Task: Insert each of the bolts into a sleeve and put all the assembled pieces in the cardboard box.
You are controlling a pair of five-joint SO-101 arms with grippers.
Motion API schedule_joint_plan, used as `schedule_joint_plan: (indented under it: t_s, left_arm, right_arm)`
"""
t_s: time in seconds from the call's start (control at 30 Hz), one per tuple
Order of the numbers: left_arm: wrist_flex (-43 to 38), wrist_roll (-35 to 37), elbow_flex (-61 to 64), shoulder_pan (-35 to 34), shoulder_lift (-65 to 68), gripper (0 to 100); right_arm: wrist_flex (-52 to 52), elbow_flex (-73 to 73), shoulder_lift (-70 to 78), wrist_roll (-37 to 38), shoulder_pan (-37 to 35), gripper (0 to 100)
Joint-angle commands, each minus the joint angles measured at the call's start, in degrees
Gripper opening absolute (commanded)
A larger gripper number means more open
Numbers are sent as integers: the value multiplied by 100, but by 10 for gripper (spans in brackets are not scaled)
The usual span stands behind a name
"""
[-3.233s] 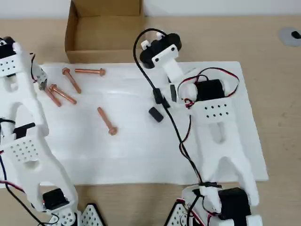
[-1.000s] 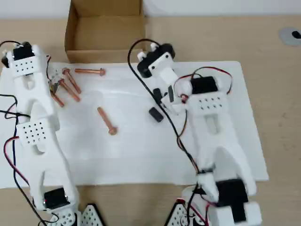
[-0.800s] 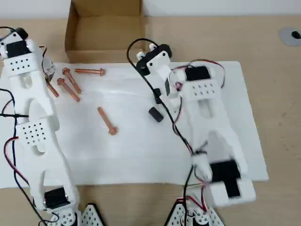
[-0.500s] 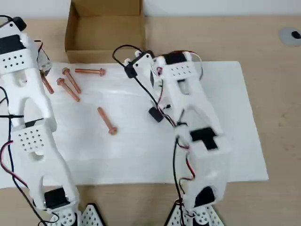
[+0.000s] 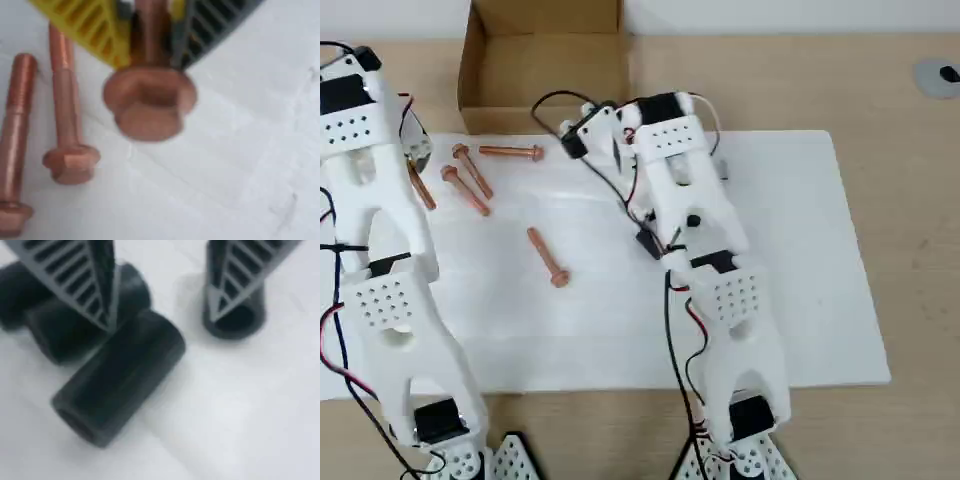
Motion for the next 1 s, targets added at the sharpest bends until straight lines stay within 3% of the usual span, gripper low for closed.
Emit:
schedule_joint_plan:
  t_s: [0.0, 0.33, 0.53, 0.77, 0.97]
  left_arm:
    - [26, -158, -70, 44, -804, 10]
    - [26, -246, -18, -53, -743, 10]
    - [26, -211, -70, 62, -743, 10]
    - [26, -44, -70, 220, -752, 10]
    - [26, -44, -26, 211, -752, 10]
  right_arm:
    - [88, 163, -497, -44, -286, 141]
    - [88, 2079, -2484, 62, -295, 141]
    - [-369, 2624, -2809, 97, -374, 141]
    - [-1248, 2607, -2114, -1240, -523, 141]
    - [-1503, 2598, -1789, -1855, -734, 141]
